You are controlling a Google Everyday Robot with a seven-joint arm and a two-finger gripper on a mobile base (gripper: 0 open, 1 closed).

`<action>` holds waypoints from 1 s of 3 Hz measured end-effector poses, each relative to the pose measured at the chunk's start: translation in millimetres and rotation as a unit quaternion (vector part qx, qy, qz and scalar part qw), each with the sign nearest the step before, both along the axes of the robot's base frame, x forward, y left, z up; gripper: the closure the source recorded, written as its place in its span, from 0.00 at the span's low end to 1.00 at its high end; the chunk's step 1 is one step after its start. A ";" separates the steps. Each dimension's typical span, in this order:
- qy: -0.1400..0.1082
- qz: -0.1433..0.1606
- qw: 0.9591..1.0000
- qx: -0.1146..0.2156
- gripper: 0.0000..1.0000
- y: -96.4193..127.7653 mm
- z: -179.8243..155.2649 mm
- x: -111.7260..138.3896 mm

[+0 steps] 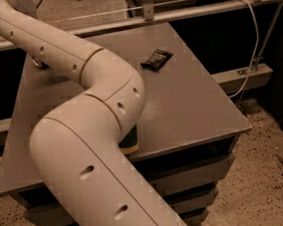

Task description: Place pepsi can upright

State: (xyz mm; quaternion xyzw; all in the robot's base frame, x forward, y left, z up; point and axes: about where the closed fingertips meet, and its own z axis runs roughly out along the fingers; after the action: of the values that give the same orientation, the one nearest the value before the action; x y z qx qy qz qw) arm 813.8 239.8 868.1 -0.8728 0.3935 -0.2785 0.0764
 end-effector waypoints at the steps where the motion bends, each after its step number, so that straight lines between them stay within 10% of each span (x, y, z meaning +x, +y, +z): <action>1: -0.004 0.002 1.000 -0.021 0.00 3.5 -4.4 7.7; 3: -0.009 0.016 0.999 -0.040 0.16 12.5 -8.5 15.6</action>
Offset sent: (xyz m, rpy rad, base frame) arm 0.0249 0.0205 0.0070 -0.0955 -0.0221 0.0290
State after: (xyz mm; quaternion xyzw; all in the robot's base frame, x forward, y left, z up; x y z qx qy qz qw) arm 829.4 252.4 859.6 -0.8787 0.3673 -0.3008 0.0498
